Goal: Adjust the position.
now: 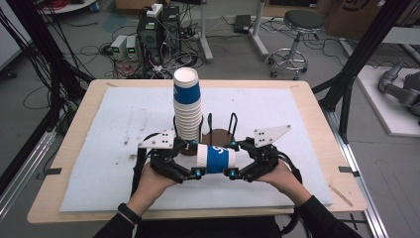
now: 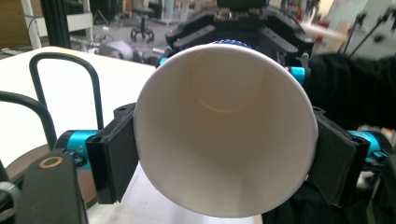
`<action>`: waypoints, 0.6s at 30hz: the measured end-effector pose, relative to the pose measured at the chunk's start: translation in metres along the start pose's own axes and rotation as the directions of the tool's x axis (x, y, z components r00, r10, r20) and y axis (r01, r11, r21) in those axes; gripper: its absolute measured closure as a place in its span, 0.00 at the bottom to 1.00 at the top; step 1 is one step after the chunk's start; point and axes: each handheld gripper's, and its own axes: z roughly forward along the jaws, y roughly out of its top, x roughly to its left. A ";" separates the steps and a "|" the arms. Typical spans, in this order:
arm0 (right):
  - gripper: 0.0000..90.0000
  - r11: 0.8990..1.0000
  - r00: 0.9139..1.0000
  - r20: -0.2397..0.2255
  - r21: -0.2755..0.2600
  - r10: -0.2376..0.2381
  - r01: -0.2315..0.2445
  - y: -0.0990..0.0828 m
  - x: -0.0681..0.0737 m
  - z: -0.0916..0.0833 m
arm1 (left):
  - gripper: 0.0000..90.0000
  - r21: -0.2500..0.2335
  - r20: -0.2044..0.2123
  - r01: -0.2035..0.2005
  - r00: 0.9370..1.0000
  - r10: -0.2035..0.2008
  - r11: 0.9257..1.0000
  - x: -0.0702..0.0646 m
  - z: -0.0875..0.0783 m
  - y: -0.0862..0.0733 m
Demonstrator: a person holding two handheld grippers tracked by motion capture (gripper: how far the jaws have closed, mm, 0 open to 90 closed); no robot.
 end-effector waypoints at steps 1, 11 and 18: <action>0.24 1.000 1.000 0.007 0.017 -0.010 0.010 0.001 0.001 -0.001 | 0.23 0.024 -0.009 -0.008 1.000 0.008 1.000 0.000 0.000 0.002; 0.24 0.950 0.985 0.042 0.272 -0.169 0.151 0.004 0.013 0.017 | 0.23 0.272 -0.025 -0.125 0.990 0.136 0.954 -0.010 0.014 0.012; 0.32 0.956 0.983 0.038 0.242 -0.178 0.164 -0.002 0.010 0.019 | 0.20 0.180 -0.034 -0.092 0.994 0.100 0.979 -0.010 0.013 0.011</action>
